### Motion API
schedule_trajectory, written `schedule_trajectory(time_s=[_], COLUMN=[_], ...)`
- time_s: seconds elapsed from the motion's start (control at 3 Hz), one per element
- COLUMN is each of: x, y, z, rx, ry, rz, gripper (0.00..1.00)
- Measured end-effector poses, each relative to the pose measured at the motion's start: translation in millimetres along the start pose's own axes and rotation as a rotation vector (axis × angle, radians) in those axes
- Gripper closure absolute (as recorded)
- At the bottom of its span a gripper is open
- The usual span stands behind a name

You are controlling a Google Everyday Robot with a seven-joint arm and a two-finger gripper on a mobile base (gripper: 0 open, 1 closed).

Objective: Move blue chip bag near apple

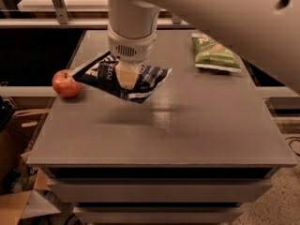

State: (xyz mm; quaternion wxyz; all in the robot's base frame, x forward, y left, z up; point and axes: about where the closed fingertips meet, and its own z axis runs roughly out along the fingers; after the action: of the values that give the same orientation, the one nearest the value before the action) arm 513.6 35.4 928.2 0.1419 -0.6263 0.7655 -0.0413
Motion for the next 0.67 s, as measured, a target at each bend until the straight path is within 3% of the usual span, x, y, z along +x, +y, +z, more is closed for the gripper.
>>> schedule_trajectory(time_s=[0.67], x=[-47.2], y=[-14.9], z=[26.0], rx=[-0.021], ry=[0.026], rz=[-0.116], gripper=[1.0])
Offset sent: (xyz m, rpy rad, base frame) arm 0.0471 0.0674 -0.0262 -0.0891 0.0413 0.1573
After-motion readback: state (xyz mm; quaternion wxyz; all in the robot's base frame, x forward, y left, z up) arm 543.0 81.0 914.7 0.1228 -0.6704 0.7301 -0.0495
